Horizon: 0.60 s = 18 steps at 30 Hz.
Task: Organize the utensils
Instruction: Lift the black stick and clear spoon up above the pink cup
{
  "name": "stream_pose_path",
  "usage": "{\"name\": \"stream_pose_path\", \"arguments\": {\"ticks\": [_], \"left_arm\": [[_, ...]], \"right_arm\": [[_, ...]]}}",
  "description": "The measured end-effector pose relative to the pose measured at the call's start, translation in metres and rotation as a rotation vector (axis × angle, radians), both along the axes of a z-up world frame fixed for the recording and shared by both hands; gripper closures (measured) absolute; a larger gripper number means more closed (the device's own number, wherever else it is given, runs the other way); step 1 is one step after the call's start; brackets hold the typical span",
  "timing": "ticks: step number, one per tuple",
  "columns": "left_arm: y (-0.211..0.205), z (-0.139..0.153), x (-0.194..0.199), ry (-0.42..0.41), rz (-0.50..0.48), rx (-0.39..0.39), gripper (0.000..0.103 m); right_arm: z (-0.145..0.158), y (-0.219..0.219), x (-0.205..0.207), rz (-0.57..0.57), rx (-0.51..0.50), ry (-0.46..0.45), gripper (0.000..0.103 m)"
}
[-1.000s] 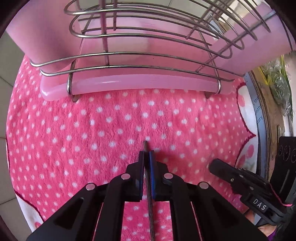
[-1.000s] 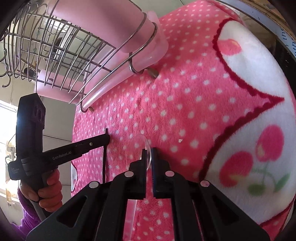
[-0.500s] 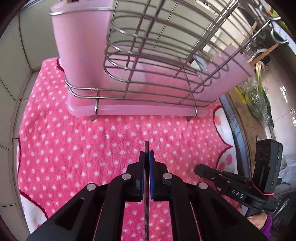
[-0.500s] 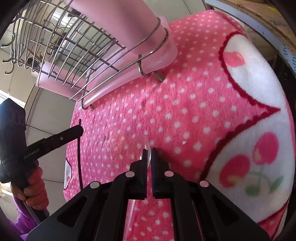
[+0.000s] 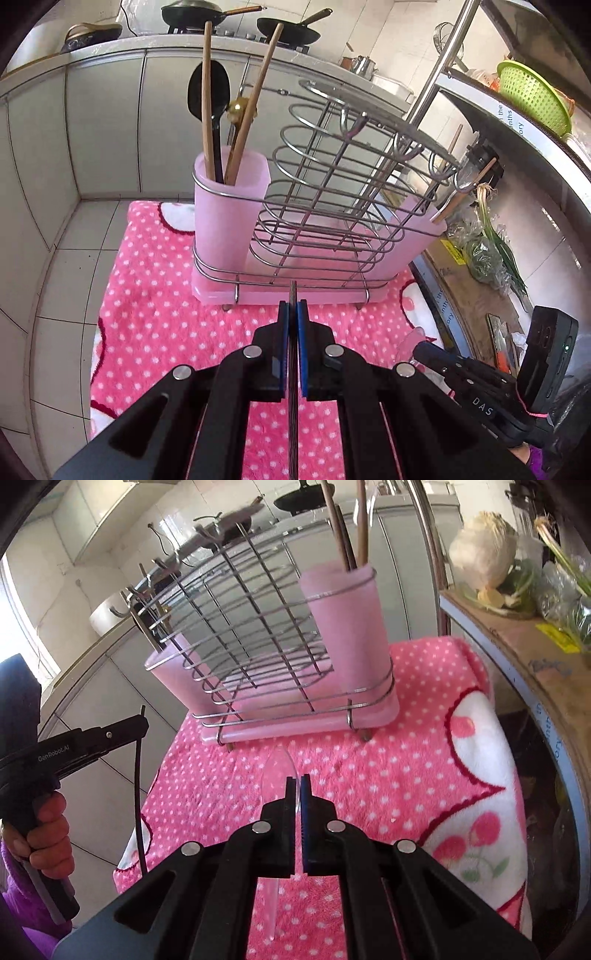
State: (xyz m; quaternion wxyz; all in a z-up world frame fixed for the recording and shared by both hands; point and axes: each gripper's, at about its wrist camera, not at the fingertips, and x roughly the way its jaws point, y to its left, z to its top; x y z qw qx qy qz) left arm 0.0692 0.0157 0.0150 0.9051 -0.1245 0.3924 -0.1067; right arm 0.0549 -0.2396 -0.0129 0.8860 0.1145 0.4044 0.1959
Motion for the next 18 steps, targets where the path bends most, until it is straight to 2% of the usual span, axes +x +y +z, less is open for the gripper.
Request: {"name": "stream_pose_path", "arguments": {"ticks": [10,18], "left_arm": [[0.024,0.055,-0.015,-0.146,0.042,-0.028,0.099],[0.05,0.117,-0.011,-0.312,0.137,-0.041,0.099]], "right_arm": [[0.09,-0.019,-0.005,-0.075,0.003,-0.263,0.1],[0.153,-0.031,0.019,-0.139,-0.005,-0.448,0.1]]}}
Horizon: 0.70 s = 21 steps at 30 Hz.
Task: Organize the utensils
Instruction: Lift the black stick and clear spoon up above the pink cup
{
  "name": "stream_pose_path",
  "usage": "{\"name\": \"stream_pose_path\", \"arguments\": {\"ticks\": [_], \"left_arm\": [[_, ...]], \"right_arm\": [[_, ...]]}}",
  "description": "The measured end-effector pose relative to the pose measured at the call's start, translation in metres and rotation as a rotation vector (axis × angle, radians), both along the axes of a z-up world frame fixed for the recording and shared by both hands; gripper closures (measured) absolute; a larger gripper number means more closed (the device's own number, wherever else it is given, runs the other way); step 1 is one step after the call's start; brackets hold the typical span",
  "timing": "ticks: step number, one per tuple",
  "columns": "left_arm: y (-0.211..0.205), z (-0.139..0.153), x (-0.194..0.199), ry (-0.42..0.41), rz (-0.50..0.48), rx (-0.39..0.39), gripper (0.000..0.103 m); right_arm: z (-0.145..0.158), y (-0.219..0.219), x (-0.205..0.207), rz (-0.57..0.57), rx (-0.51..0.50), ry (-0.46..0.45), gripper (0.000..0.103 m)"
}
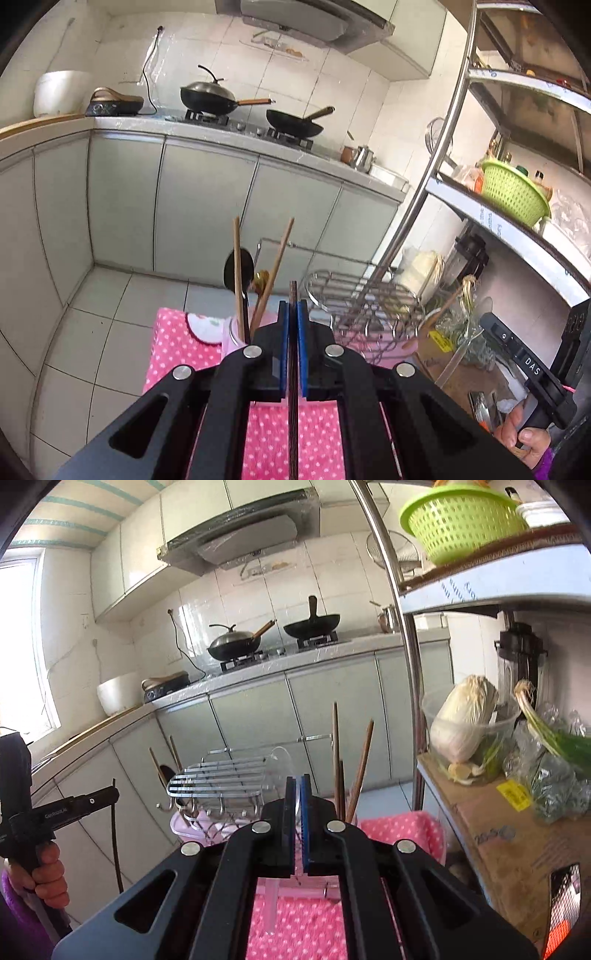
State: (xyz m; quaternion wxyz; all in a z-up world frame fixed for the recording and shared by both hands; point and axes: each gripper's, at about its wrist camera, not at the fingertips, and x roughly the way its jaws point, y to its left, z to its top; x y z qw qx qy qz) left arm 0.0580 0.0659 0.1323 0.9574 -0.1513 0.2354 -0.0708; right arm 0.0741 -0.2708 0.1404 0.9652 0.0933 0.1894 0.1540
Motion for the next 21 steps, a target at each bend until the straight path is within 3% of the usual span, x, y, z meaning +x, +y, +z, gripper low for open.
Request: {"name": "stream_pose_path", "arguments": {"ticks": [5,10,17,21], "left_arm": [[0.013,0.031,0.014,-0.101,0.094,0.007,0.099],[0.018,0.042,0.03,-0.159,0.142,-0.012,0.099],[0.01,0.038,0.042,-0.3,0.242,0.034,0.099],[0.014,0.027,0.055,-0.312,0.271,0.023,0.099]], "right_arm": [[0.024,-0.007,0.016,-0.032,0.011,-0.073,0.1],[0.037,-0.019,0.031,-0.078,0.032,-0.122,0.1],[0.039,-0.021,0.046,-0.129,0.0,-0.165,0.1],[0.035,-0.015,0.054,-0.14,-0.038,-0.182,0.1]]}}
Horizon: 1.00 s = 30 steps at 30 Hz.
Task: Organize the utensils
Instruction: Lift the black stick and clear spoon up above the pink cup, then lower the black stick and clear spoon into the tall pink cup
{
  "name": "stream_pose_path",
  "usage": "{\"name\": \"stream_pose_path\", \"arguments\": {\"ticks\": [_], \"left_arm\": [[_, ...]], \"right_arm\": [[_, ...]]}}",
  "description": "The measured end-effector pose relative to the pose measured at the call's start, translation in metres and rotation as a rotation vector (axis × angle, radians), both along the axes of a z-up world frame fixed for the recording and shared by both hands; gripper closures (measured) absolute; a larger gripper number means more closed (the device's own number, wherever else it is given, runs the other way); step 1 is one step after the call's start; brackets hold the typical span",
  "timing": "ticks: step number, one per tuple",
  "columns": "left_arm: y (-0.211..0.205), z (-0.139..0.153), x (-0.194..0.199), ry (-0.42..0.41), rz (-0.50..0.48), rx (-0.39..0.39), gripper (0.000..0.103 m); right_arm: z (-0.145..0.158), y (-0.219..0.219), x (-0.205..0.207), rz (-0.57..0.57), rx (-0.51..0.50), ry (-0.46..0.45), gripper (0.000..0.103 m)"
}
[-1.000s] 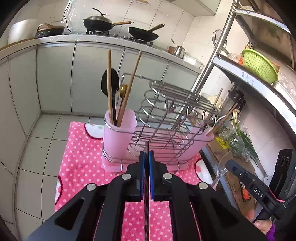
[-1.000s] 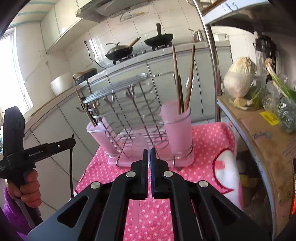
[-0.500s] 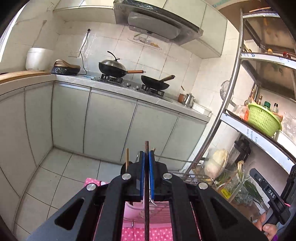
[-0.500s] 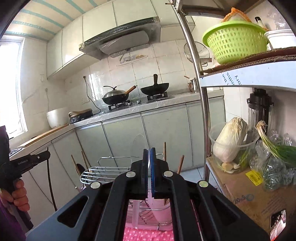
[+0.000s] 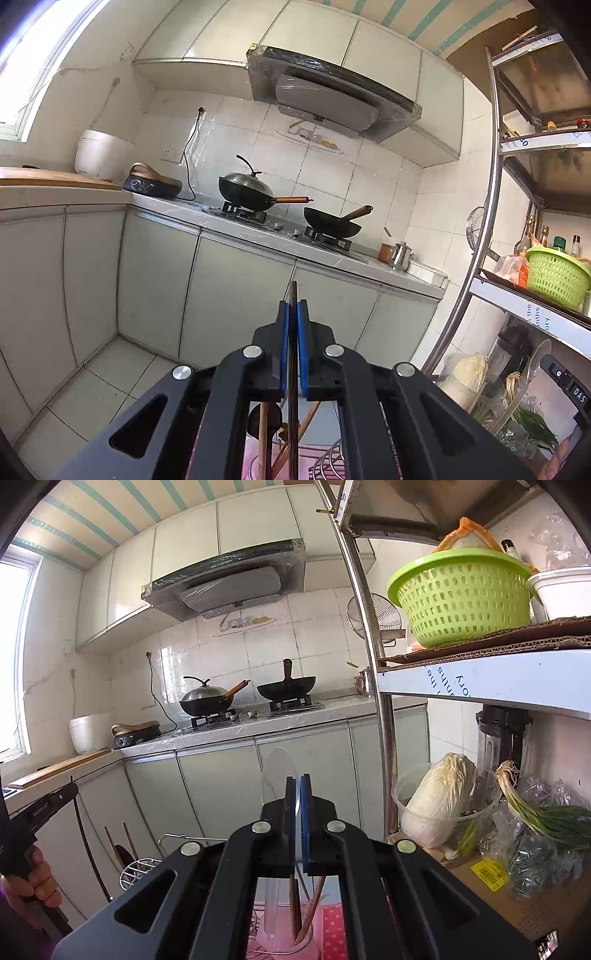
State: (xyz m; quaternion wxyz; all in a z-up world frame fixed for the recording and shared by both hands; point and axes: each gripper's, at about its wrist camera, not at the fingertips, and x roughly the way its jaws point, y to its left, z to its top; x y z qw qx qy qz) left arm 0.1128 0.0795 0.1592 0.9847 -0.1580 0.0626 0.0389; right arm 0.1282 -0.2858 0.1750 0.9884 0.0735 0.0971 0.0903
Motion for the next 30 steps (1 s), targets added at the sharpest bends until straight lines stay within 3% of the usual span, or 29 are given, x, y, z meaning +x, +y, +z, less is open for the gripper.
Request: {"name": "stream_pose_path", "arguments": {"ticks": [13,21,30], "left_arm": [[-0.004,-0.041,0.02,-0.041,0.047,0.042,0.099],[-0.012,-0.051,0.01,-0.04,0.005,0.078,0.099],[-0.013,-0.057,0.002,0.013,-0.07,0.009,0.099]], "right_arm": [[-0.027,0.011,0.02,-0.035,-0.068,0.006,0.101],[-0.04,0.014,0.021,-0.009,-0.07,0.048,0.1],[-0.047,0.01,0.017,0.019,-0.032,0.099,0.1]]}}
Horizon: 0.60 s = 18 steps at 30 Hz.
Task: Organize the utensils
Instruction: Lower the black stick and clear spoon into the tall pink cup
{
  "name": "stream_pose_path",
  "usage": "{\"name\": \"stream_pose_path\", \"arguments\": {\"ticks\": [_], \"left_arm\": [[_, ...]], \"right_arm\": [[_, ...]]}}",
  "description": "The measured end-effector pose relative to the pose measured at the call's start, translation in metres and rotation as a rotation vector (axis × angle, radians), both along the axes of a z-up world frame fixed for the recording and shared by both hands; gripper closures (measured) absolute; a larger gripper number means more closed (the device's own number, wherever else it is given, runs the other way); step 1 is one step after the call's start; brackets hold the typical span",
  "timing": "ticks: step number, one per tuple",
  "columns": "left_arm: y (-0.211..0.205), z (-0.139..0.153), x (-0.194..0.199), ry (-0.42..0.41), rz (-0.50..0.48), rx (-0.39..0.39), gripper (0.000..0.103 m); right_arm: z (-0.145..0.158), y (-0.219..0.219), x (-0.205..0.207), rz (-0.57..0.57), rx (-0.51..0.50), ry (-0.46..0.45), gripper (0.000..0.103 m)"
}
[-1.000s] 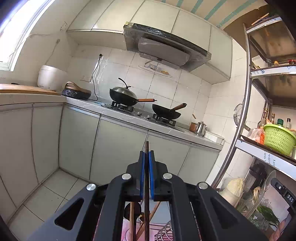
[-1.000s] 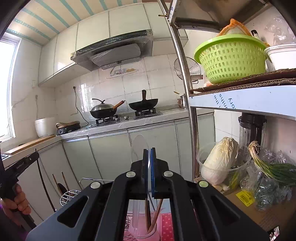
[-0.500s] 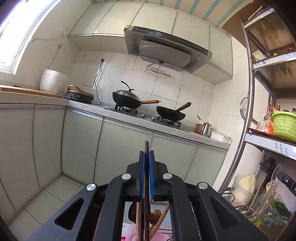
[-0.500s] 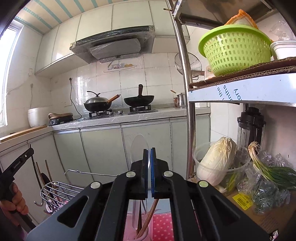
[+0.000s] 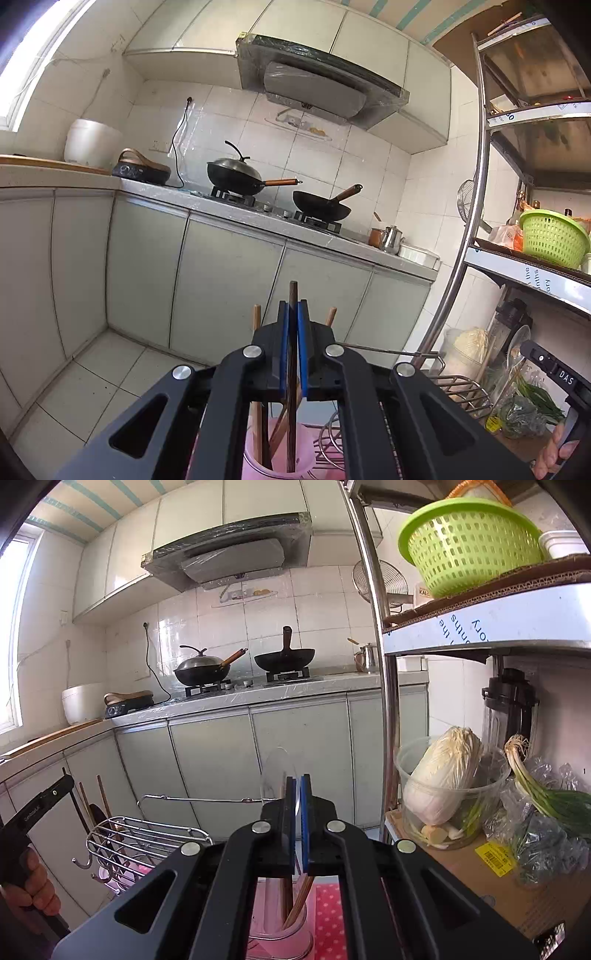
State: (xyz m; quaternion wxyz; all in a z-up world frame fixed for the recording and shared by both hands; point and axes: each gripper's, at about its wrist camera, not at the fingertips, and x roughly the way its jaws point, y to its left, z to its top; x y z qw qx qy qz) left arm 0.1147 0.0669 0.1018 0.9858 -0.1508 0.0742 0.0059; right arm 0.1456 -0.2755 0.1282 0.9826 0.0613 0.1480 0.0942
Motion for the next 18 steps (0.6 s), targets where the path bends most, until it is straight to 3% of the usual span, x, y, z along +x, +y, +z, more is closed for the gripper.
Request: {"name": "stream_pose_path", "arguments": {"ticks": [18], "left_arm": [[0.001,-0.011,-0.003,0.137,-0.157,-0.144,0.095]], "right_arm": [[-0.015,0.007,-0.006,0.074,0.042,0.088,0.1]]}}
